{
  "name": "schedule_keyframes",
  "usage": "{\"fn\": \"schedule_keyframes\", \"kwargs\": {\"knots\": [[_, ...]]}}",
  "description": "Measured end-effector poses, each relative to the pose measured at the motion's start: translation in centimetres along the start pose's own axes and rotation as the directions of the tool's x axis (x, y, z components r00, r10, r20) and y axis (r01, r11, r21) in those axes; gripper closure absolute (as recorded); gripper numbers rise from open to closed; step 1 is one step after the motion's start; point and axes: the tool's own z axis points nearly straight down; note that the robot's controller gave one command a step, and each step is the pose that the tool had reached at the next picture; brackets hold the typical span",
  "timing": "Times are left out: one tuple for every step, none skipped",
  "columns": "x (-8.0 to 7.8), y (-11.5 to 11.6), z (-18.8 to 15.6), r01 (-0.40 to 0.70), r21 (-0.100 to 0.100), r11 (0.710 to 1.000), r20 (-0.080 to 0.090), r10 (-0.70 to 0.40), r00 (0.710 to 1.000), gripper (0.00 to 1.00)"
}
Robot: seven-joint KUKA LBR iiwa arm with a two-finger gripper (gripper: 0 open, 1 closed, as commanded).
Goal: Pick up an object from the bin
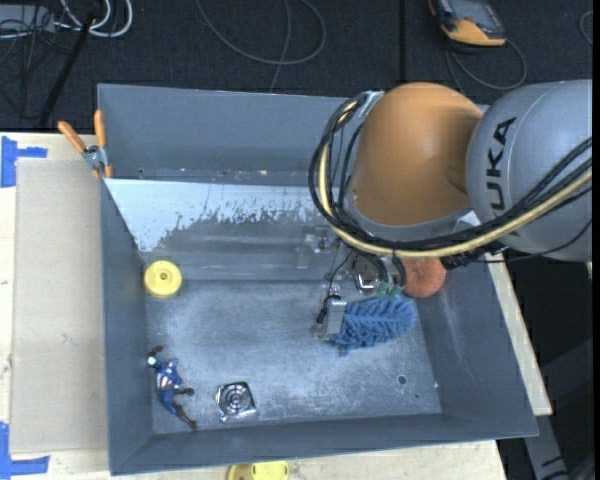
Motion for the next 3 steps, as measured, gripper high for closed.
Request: {"fn": "schedule_keyframes", "kwargs": {"knots": [[-0.6,-5.8,7.1,-0.021,-0.001,1.000,0.006,0.021,1.000,0.00],[-0.4,-8.9,8.7,-0.037,0.001,0.999,-0.007,0.037,0.999,0.00],[-2.3,-12.3,10.8,0.041,0.000,0.999,0.005,-0.041,0.999,0.00]]}}
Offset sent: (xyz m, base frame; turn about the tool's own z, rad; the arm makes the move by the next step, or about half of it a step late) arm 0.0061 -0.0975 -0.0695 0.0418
